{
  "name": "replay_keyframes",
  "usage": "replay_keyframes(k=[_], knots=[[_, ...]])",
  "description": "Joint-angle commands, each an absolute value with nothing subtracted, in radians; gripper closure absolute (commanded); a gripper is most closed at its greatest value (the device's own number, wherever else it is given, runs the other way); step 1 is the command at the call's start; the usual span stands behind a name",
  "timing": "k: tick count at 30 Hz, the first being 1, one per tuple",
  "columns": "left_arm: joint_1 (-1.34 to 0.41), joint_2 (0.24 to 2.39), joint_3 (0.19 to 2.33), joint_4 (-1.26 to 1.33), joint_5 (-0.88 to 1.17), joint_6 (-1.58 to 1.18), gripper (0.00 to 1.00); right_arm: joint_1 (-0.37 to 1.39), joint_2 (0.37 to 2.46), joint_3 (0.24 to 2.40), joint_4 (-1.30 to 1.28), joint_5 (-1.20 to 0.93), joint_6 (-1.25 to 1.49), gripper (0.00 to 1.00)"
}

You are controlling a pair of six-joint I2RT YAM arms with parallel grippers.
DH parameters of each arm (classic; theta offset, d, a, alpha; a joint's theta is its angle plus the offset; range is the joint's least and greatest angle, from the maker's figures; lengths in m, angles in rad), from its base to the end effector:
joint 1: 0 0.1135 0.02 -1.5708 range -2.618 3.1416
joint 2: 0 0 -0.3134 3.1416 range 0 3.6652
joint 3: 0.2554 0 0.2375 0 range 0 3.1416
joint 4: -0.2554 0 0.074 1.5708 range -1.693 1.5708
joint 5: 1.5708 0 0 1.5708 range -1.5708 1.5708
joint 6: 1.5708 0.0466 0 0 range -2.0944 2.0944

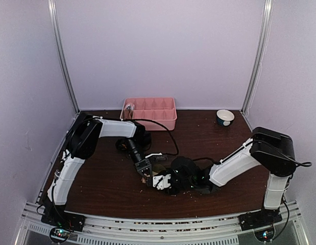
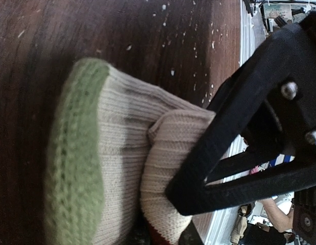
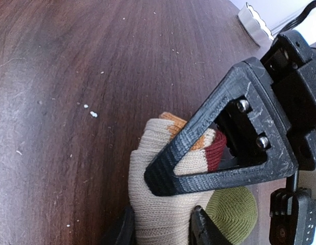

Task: Roll the socks
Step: Roll the sock at the center of the board.

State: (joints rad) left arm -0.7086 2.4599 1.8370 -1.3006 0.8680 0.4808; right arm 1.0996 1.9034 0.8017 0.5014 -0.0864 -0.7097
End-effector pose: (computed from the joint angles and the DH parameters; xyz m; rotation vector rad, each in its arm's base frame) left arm 0.3178 -0.3192 0.1279 -1.2247 -2.1776 1.0961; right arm 0.1685 0.3396 0.1638 -1.7489 1.3113 0.3159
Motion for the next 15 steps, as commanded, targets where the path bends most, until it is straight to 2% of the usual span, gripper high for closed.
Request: replay_keyframes(k=[1,3,6,8,9,13,14,15], knots=[[-0.709,2.587,1.799,-1.27,0.539,0.506,1.0,1.077,1.947,0.832,0.344,-0.134,-0.707,0.69],[-0.709,2.577,1.803,-1.272,0.553,0.517,0.99,1.062,1.953,0.84,0.306,-0.181,-0.68,0.75],[-0.703,2.515,1.771,-1.224,0.578,0.529,0.73,1.036,1.958,0.84,0.261,-0.263,-0.621,0.86],[-0.693,2.435,1.714,-1.143,0.611,0.526,0.64,1.018,1.964,0.833,0.257,-0.322,-0.571,0.91],[-0.686,2.377,1.685,-1.101,0.631,0.517,0.52,1.012,1.969,0.832,0.249,-0.352,-0.547,0.92],[-0.673,2.225,1.566,-0.963,0.619,0.509,0.44,0.987,2.026,0.841,0.233,-0.462,-0.458,0.93],[-0.673,2.182,1.527,-0.92,0.605,0.512,0.37,0.978,2.041,0.843,0.235,-0.486,-0.438,0.93],[-0.673,2.147,1.488,-0.887,0.593,0.521,0.06,0.966,2.054,0.843,0.242,-0.513,-0.412,0.94]])
